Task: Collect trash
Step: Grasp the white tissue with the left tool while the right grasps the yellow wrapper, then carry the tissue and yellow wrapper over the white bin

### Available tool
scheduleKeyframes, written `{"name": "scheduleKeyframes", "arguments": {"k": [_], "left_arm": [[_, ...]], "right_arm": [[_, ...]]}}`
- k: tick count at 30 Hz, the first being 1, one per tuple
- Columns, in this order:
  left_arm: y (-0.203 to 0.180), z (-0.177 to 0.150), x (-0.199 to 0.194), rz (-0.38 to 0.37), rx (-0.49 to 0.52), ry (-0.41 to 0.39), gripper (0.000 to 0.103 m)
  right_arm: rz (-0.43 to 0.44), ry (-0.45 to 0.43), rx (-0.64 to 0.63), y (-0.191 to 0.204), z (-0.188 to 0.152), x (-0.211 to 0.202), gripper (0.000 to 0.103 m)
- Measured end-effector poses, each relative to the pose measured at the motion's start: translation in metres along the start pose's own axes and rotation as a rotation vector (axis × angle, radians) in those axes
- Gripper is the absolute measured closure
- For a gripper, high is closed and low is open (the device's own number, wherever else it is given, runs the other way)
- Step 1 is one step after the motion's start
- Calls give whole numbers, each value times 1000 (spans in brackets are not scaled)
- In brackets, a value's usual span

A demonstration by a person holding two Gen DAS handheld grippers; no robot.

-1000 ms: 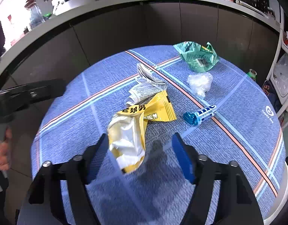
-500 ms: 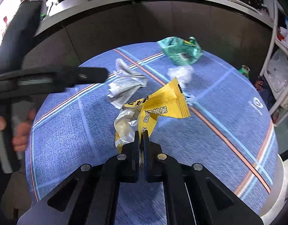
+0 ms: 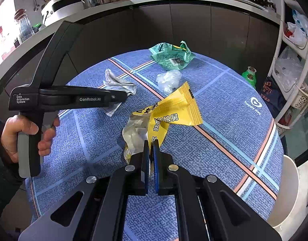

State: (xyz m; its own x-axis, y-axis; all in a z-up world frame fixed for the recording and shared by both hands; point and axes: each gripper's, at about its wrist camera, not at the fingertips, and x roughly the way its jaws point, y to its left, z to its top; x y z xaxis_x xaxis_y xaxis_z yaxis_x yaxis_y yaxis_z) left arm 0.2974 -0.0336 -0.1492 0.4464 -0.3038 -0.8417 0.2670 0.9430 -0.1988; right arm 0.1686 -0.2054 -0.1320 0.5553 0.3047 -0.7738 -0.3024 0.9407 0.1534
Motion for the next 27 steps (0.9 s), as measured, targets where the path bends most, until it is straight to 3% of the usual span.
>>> {"name": "scheduleKeyframes", "arguments": {"k": [5,12,19,27], "left_arm": [[0,-5,-18,-1,-11,-47,79],[-23,-11,-62,-36,32,-120,80],[-79,-9,-93,-109,128,-164,80],[-151,-8,-99,-202,222,-160,80]], "right_arm": [[3,-20,10,-1,-4,-12,99],[-12,-70,52,-13,-12,-39,99],[-55,-126,105,-41,-24,-75,99],[-124,-178,202,-92,-47,-110,99]]}}
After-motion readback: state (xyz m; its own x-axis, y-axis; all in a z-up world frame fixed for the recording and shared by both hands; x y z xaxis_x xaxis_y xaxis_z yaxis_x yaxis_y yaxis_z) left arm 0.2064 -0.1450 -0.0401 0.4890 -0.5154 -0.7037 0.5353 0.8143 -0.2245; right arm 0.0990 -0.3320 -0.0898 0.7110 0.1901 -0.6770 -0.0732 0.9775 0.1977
